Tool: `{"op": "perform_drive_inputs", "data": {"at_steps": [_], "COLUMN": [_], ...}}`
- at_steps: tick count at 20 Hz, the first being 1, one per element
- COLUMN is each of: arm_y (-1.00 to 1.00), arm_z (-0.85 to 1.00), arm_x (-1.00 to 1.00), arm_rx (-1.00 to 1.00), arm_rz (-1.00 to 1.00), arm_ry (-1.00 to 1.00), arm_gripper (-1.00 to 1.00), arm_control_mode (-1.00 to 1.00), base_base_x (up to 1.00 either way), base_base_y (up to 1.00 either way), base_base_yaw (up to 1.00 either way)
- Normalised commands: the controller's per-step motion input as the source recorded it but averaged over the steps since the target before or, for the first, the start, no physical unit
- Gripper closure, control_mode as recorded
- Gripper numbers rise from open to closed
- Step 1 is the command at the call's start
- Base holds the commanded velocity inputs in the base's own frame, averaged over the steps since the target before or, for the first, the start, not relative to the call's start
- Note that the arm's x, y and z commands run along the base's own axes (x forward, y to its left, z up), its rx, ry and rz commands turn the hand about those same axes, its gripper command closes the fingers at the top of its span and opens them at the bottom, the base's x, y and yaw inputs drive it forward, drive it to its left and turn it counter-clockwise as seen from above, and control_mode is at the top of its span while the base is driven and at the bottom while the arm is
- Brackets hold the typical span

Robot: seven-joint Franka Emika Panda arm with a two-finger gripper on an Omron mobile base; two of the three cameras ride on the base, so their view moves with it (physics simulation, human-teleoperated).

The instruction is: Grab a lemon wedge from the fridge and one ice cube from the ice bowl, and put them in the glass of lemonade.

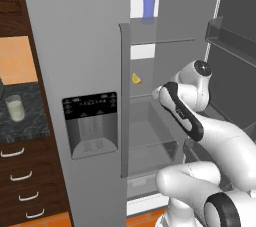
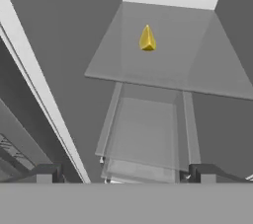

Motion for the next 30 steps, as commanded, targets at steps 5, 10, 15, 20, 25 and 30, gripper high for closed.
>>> {"op": "perform_drive_inputs", "data": {"at_steps": [5, 10, 15, 20, 25, 30], "arm_y": [0.00, 0.00, 0.01, 0.04, 0.03, 0.00], "arm_z": [0.00, -0.11, -0.19, -0.15, -0.07, -0.03], "arm_x": [0.42, 0.42, 0.43, 0.50, 0.58, 0.54], "arm_rx": [0.00, 0.00, 0.00, 0.00, 0.00, 0.00], "arm_rz": [0.06, 0.08, 0.08, 0.03, 0.00, 0.00], "arm_ry": [0.00, 0.00, 0.00, 0.00, 0.00, 0.00], "arm_gripper": [-1.00, -1.00, -1.00, -1.00, -1.00, -1.00], "arm_control_mode": [-1.00, -1.00, -1.00, -1.00, -1.00, -1.00], "base_base_x": [0.00, 0.00, 0.00, 0.00, 0.00, 0.00], "base_base_y": [0.00, 0.00, 0.00, 0.00, 0.00, 0.00], "base_base_yaw": [0.00, 0.00, 0.00, 0.00, 0.00, 0.00]}}
